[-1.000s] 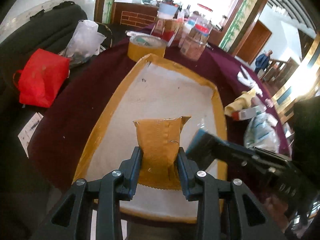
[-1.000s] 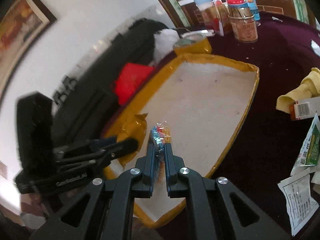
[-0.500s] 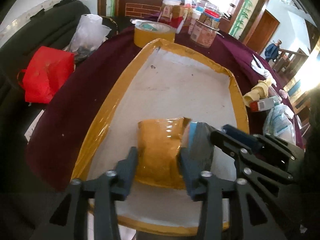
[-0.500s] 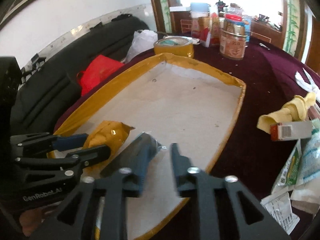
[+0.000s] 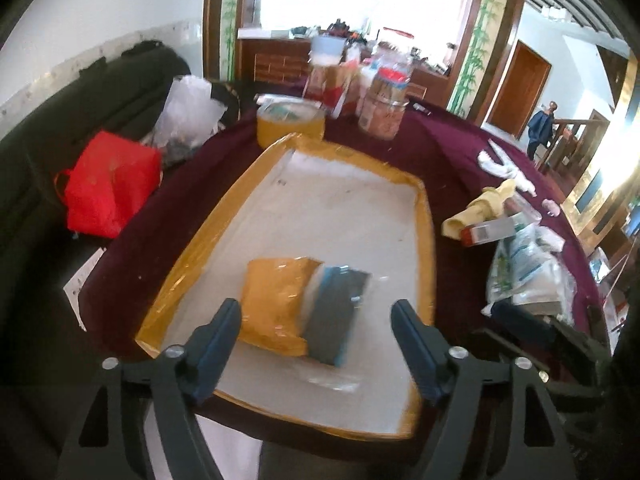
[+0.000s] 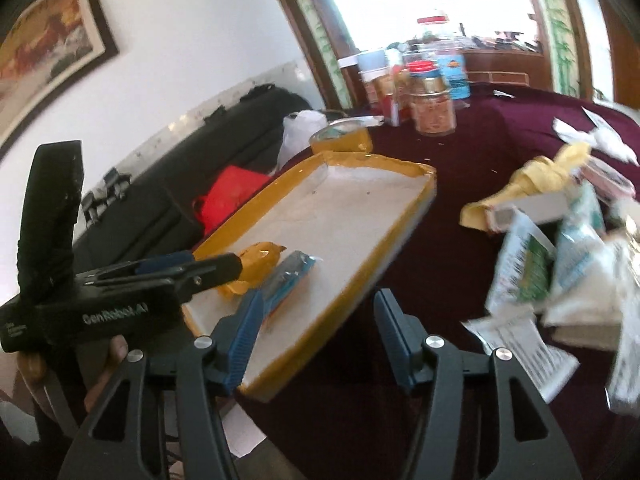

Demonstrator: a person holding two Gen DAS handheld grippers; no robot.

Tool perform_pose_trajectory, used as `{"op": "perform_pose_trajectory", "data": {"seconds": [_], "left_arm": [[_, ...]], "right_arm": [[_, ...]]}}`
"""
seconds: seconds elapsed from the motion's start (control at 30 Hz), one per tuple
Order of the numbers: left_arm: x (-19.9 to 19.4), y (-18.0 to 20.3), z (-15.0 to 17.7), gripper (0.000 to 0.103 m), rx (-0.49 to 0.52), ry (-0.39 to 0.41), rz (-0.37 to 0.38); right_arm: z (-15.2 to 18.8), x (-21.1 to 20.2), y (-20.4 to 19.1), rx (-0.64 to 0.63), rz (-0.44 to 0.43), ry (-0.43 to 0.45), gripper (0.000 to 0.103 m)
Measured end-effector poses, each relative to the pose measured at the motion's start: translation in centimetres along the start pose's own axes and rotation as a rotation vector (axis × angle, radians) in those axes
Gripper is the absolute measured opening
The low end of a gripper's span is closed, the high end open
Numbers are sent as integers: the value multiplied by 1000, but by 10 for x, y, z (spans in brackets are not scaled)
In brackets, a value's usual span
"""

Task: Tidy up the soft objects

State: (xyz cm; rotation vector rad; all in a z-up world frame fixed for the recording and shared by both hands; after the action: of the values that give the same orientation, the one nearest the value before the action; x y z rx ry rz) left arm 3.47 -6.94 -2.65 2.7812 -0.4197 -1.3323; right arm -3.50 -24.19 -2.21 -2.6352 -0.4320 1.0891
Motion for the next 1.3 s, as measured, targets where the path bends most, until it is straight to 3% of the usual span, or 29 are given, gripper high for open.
{"op": "perform_pose_trajectory", "data": {"seconds": [0.1,0.27,0.47,0.67,0.83,0.9,1.0,1.07,1.17,1.3], "left_arm": [[-11,16,1,91,-3,34,14],[-22,47,11,92,-21,71,105],[-17,96,21,92,70,13,201],[-16,115,27,92,99,-31,254],[-12,112,29,92,68,-49,267],[-12,110,30,92,69,-57,265],[-12,106,29,92,57,-50,263],[-12,103,29,92,43,-50,266],[-8,101,29,92,31,-65,281],[-2,107,27,92,32,-82,293]], "right_arm": [[11,-20,16,49,-1,14,57],[29,-51,45,100,25,17,57],[39,-77,80,175,76,31,57],[28,-62,100,216,90,0,57],[10,-30,121,214,156,-65,57],[13,-17,131,256,187,-105,45],[27,-7,119,239,150,-151,45],[32,-11,106,191,178,-132,45],[36,-25,94,195,14,-92,45],[36,-52,98,201,46,-27,45]]}}
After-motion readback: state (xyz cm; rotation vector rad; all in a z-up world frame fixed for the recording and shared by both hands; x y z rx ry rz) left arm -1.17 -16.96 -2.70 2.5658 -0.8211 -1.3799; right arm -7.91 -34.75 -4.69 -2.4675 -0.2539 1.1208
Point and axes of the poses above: each gripper's, at about its wrist camera, not at the fingertips, and x roughly the way its jaws point, y to its right, z to its underside, the point moved 3 cm from there along x, roughly the way its jaws point
